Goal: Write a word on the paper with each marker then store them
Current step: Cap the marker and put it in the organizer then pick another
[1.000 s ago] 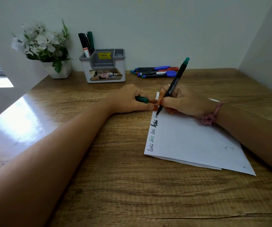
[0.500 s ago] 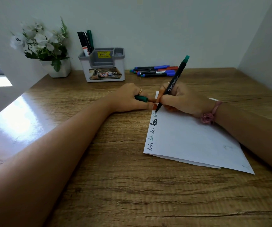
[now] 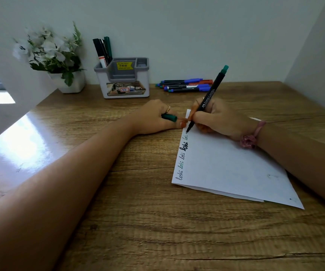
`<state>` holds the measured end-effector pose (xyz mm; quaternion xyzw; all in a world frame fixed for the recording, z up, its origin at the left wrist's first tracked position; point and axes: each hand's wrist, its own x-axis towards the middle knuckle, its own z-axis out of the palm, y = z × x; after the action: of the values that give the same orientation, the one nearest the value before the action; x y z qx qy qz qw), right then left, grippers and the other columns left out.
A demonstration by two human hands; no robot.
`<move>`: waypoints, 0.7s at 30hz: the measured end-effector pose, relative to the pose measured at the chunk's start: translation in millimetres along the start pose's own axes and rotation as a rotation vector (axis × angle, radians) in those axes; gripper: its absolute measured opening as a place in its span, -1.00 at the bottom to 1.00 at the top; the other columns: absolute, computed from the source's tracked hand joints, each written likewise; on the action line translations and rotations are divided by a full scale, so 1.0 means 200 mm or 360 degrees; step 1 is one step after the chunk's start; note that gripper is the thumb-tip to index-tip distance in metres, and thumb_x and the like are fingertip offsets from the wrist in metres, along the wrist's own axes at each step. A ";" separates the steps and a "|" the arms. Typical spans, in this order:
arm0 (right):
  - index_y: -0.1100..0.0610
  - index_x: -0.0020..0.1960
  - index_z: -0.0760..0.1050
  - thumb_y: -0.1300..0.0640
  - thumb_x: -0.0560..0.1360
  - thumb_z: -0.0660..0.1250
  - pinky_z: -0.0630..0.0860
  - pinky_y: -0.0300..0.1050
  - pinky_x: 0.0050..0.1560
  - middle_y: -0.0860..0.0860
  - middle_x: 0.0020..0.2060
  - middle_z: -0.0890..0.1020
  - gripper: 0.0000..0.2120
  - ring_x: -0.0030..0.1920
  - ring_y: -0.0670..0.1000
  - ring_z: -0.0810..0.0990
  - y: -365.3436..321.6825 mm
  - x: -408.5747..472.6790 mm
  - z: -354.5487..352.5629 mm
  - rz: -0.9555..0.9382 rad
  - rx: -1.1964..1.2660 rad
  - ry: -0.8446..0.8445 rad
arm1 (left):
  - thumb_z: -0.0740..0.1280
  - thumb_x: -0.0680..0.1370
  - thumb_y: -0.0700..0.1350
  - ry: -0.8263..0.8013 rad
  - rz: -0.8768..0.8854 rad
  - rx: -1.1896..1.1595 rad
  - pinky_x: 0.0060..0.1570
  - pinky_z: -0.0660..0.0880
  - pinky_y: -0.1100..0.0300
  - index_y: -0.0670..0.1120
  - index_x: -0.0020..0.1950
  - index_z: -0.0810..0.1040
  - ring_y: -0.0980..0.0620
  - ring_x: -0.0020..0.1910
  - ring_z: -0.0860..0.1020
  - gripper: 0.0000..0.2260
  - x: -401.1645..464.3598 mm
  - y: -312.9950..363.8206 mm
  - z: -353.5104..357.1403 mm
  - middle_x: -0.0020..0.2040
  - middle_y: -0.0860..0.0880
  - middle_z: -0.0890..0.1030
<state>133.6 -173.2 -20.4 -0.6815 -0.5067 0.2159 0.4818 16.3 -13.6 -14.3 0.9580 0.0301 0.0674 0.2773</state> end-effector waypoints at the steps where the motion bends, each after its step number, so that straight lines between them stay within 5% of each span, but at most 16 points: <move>1: 0.07 -0.25 0.43 0.30 0.50 0.27 0.36 -0.31 -0.48 0.02 -0.46 0.47 -0.80 -0.49 -0.10 0.39 0.00 0.00 0.00 0.0003 -0.0002 0.0004 | 0.35 0.48 0.06 0.0006 -0.0004 -0.0006 -0.33 0.32 0.16 0.05 -0.10 0.64 0.11 -0.40 0.40 -0.87 0.00 0.00 0.00 -0.26 -0.19 0.61; 5: 0.05 -0.27 0.47 0.18 0.40 0.28 0.37 -0.30 -0.46 0.05 -0.44 0.48 -0.91 -0.47 -0.10 0.41 -0.02 -0.01 0.00 -0.0011 -0.0062 -0.0061 | 0.35 0.48 0.09 0.0011 -0.0021 0.0022 -0.31 0.35 0.11 -0.17 -0.05 0.65 -0.13 -0.31 0.47 -0.68 0.00 0.00 0.01 -0.21 -0.25 0.61; 9: 0.12 -0.23 0.48 0.29 0.49 0.27 0.37 -0.30 -0.45 0.08 -0.41 0.48 -0.85 -0.46 -0.09 0.41 -0.02 -0.01 0.00 -0.0017 -0.0097 -0.0049 | 0.36 0.47 0.07 0.0030 -0.0003 0.0001 -0.26 0.42 0.03 -0.10 -0.04 0.66 -0.17 -0.24 0.51 -0.74 0.00 0.00 0.01 -0.20 -0.21 0.63; 14: 0.07 -0.28 0.44 0.32 0.51 0.25 0.34 -0.31 -0.51 0.02 -0.48 0.47 -0.76 -0.51 -0.11 0.39 -0.03 -0.01 0.01 0.0022 0.0025 0.0011 | 0.36 0.49 0.02 0.0023 0.0009 -0.0005 -0.41 0.28 0.37 -0.14 -0.02 0.66 0.16 -0.41 0.42 -0.75 0.00 0.00 0.00 -0.29 -0.13 0.60; 17: 0.11 -0.27 0.44 0.30 0.48 0.25 0.30 -0.29 -0.52 0.00 -0.49 0.45 -0.82 -0.49 -0.09 0.38 -0.06 0.00 0.00 0.0052 0.0335 0.0135 | 0.33 0.45 0.13 0.0025 0.0029 0.0014 -0.43 0.25 0.33 -0.07 0.05 0.65 0.14 -0.41 0.40 -0.66 0.01 -0.01 0.00 -0.23 -0.20 0.62; 21: 0.14 -0.24 0.50 0.22 0.40 0.18 0.33 -0.26 -0.46 0.00 -0.46 0.49 -0.87 -0.41 -0.03 0.43 -0.12 -0.01 -0.07 -0.0066 0.0428 0.0084 | 0.35 0.49 0.06 0.0036 0.0047 -0.0026 -0.24 0.32 0.58 0.14 0.20 0.56 0.38 -0.23 0.47 -0.72 0.00 -0.02 0.00 0.10 0.09 0.63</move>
<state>131.3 -181.0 7.1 -0.6056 -0.4743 0.2538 0.5863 16.6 -9.4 -15.9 0.9552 0.0186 0.0825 0.2836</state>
